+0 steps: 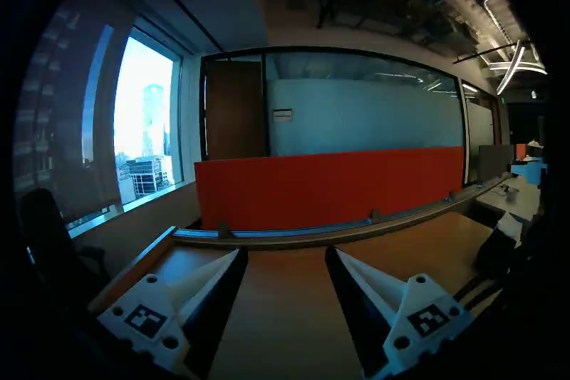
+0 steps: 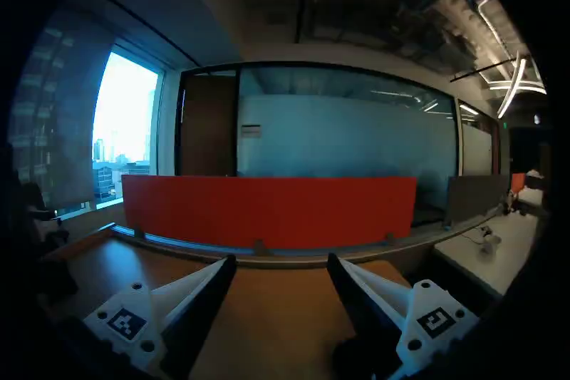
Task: Fold towel
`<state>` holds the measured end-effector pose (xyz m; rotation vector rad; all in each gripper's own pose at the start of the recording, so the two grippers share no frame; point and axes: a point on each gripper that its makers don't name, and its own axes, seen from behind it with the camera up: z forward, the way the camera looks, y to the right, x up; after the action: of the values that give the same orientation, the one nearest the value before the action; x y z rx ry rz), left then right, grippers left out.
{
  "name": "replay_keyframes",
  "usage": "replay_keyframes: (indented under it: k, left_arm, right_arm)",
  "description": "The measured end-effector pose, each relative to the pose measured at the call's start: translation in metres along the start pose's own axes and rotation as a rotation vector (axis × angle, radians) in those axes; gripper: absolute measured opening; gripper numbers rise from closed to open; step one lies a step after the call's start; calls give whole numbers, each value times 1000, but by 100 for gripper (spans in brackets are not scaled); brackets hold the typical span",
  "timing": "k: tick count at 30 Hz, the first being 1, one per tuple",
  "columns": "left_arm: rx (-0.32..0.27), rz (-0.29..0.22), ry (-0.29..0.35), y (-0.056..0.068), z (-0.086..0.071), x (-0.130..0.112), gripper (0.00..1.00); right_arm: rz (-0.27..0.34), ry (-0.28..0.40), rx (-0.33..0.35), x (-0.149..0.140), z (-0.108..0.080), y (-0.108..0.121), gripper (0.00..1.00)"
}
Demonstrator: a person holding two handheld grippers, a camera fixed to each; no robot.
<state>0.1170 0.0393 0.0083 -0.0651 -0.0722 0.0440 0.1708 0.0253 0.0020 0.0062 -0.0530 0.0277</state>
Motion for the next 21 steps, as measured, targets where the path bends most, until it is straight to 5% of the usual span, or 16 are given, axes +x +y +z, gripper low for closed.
replay_keyframes:
  k: [21]
  left_arm:
    - [10, 30, 60, 0, 0, -25, 79]
  right_arm:
    - [66, 22, -39, 15, -11, -19, 99]
